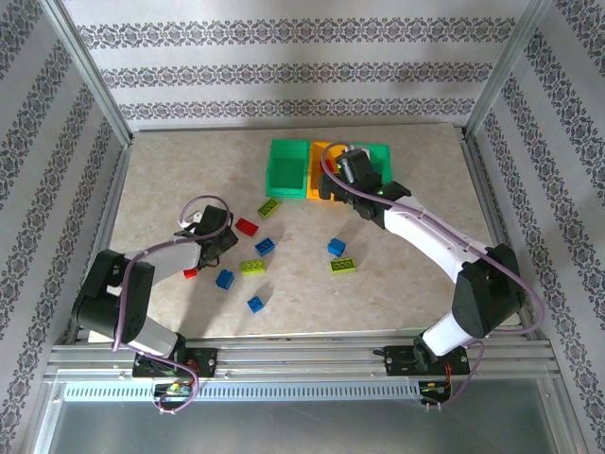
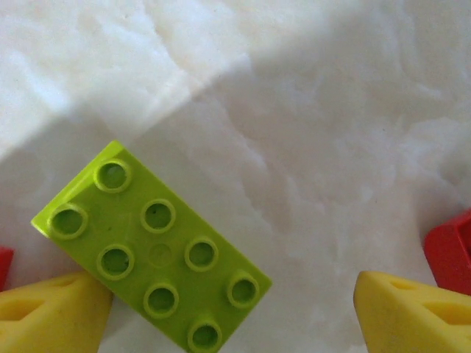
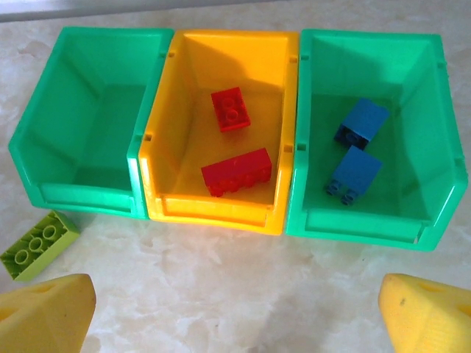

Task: Sort the legos into containers by color
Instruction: Rotate the lego at the middle-left of the table, then pick up the lego from the middle-left of the table.

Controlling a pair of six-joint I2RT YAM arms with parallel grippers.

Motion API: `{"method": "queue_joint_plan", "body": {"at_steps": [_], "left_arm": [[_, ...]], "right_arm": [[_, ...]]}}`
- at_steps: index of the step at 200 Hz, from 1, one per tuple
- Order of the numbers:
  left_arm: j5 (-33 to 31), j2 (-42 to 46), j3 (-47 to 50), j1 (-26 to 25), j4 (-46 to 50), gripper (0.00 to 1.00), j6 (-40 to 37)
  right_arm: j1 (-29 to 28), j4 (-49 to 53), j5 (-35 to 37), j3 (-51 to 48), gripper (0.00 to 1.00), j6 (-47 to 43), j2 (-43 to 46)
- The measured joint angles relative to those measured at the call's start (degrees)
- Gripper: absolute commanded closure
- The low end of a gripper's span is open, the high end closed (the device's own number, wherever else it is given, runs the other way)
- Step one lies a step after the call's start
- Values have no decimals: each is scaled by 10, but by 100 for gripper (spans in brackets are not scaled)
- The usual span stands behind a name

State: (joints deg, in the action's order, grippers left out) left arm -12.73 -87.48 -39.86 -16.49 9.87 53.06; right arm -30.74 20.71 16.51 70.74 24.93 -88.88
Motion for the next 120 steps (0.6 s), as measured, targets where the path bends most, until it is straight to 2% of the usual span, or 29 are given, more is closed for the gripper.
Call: {"method": "queue_joint_plan", "body": {"at_steps": [33,96,120], "left_arm": [[0,-42,-54,1,0,25,-39],[-28,-49,-82,1,41,29,-70],[-30,-60,-91,1,62,33,-79]], "right_arm": [[0,0,-10,-4,2,7,0],[-2,1,-12,-21,2,23,12],[-2,1,-12,-30,2,26,28]]}}
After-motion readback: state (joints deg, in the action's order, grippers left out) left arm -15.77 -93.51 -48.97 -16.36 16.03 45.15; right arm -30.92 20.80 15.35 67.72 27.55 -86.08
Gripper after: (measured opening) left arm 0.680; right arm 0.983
